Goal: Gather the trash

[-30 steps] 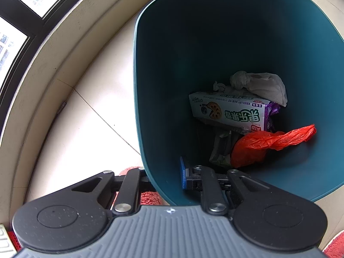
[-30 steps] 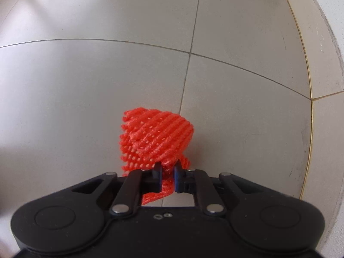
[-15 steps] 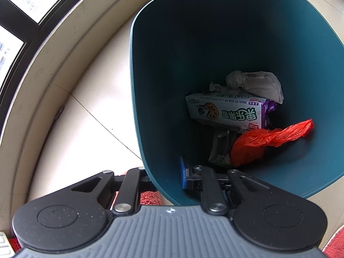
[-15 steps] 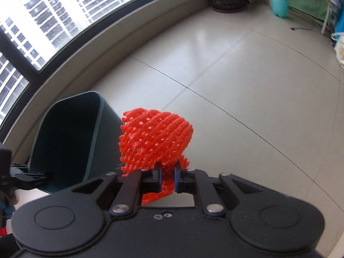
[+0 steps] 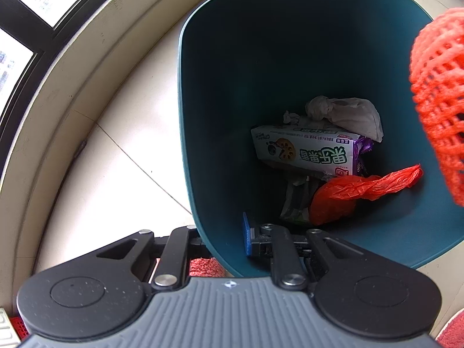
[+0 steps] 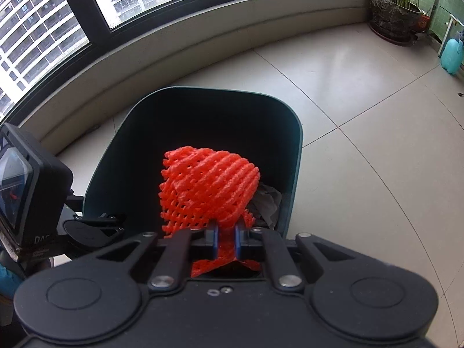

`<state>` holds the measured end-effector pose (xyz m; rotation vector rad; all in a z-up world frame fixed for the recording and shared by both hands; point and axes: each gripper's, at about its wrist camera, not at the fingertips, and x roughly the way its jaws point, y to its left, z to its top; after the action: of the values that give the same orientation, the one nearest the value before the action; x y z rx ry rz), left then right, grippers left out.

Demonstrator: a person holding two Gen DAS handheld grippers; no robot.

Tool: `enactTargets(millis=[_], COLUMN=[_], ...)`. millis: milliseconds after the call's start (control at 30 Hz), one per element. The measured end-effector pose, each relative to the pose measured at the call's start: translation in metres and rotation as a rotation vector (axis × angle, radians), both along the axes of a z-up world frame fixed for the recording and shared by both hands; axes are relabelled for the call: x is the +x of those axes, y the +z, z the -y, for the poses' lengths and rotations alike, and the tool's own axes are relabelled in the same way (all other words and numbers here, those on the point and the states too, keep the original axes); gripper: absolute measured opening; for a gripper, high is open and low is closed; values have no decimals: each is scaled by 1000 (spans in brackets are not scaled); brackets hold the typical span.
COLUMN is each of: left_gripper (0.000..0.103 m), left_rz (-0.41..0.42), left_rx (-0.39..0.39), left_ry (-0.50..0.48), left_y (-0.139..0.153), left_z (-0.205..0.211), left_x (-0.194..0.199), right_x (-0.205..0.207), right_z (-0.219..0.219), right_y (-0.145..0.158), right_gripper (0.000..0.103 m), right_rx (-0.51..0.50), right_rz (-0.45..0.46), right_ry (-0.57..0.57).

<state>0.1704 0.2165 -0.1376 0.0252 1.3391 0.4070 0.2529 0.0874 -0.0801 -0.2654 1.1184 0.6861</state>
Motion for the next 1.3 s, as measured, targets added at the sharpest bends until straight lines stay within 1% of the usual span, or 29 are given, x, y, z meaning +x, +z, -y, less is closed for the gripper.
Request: enactTargets(millis=[100,167,233,267,300,333,367,400,433,533,667,733,800,867,933,967,1067,1167,1233,1267,1300], left_gripper=[17,17,17,18,17,18,18,17,17,17,17,17,18,18,19,19,19,19,19,19,19], left_rz=[-12,-23,-30,-33,-37,-44,-49,-51,-51,-38,-20,-26,-34,-41,-42,-43,-45,-48,-51,-52,-53], left_rx=[7,1,8,4,-5,-9,-12,-13,-13,-25,-16,-21,-10,1,10,13,11,16,15,15,17], left_ry=[11,19,6,5,13,12,13,10,-5,-23,-55,-54,-66,-62,-55,-57,-47,-24,-9,-2,0], left_y=[0,-1,-1,-1,-1,-1,-1,-1,-2,-1,0,0,0,-1,-1,-2,-5,-5,-6,-7,-7], left_z=[1,0,0,0,-2,-3,-4,-4,-4,-6,0,0,2,4,6,7,7,8,7,6,6], left_x=[2,5,6,8,9,11,13,13,13,11,4,4,6,8,9,9,8,10,11,11,12], right_x=[5,9,10,11,10,8,5,0,-3,-19,-58,-79,-109,-140,-169,-186,-252,-313,-358,-382,-403], right_z=[-14,-21,-24,-21,-18,-14,-8,-2,3,32,83,108,140,171,204,226,290,339,366,386,395], right_y=[-13,-21,-24,-21,-21,-18,-13,-6,-1,25,66,83,101,121,141,150,176,190,188,190,187], right_gripper=[11,21,26,31,33,46,62,68,68,68,70,70,70,70,72,75,76,77,77,77,77], right_rx=[-11,-29,-45,-27,-10,-2,6,15,24,70,98,83,40,-23,-50,-59,-61,-75,-67,-57,-67], right_rz=[-18,-22,-11,-22,-40,-45,-30,-10,1,10,33,34,27,52,95,112,155,196,194,188,187], right_ry=[46,82,114,113,115,112,100,88,78,-9,-104,-158,-187,-220,-257,-305,-458,-606,-735,-801,-848])
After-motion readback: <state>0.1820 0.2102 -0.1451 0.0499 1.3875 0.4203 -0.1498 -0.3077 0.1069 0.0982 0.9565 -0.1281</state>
